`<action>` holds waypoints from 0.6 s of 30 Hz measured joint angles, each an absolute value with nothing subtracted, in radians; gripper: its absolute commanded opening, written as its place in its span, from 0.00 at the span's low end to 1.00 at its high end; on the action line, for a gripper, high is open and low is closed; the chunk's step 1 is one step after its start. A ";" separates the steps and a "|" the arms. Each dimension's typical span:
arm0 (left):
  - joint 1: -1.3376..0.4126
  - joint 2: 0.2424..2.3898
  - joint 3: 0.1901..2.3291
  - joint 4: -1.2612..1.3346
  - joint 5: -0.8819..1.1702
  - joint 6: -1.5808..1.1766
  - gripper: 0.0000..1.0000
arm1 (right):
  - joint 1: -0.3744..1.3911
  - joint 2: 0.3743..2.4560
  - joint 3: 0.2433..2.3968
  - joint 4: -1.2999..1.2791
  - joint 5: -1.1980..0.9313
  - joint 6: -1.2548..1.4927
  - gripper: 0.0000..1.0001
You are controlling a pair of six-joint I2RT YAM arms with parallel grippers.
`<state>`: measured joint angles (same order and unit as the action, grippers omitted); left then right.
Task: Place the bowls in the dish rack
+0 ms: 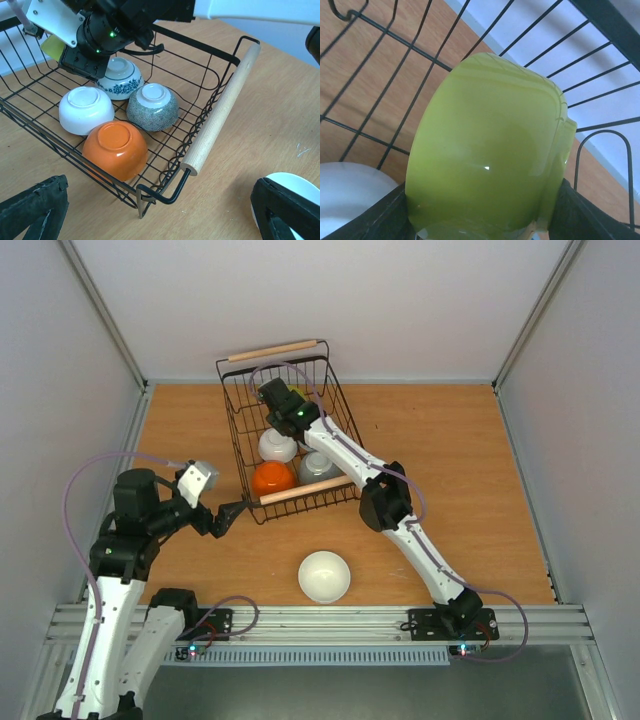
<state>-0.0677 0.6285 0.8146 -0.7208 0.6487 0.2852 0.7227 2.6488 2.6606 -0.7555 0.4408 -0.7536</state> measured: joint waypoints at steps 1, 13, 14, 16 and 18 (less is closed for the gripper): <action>-0.068 0.630 0.815 -0.721 0.649 0.286 0.99 | 0.722 2.659 2.664 -0.742 0.448 -0.768 0.01; -0.068 0.640 0.815 -0.721 0.662 0.288 0.99 | 0.720 2.753 2.679 -0.618 0.537 -0.940 0.21; -0.068 0.640 0.815 -0.721 0.663 0.288 0.99 | 0.719 2.756 2.679 -0.612 0.546 -0.951 0.31; -0.068 0.640 0.815 -0.721 0.665 0.289 0.99 | 0.718 2.760 2.679 -0.609 0.554 -0.964 0.49; -0.068 0.641 0.815 -0.721 0.666 0.289 0.99 | 0.718 2.765 2.679 -0.610 0.559 -0.970 0.59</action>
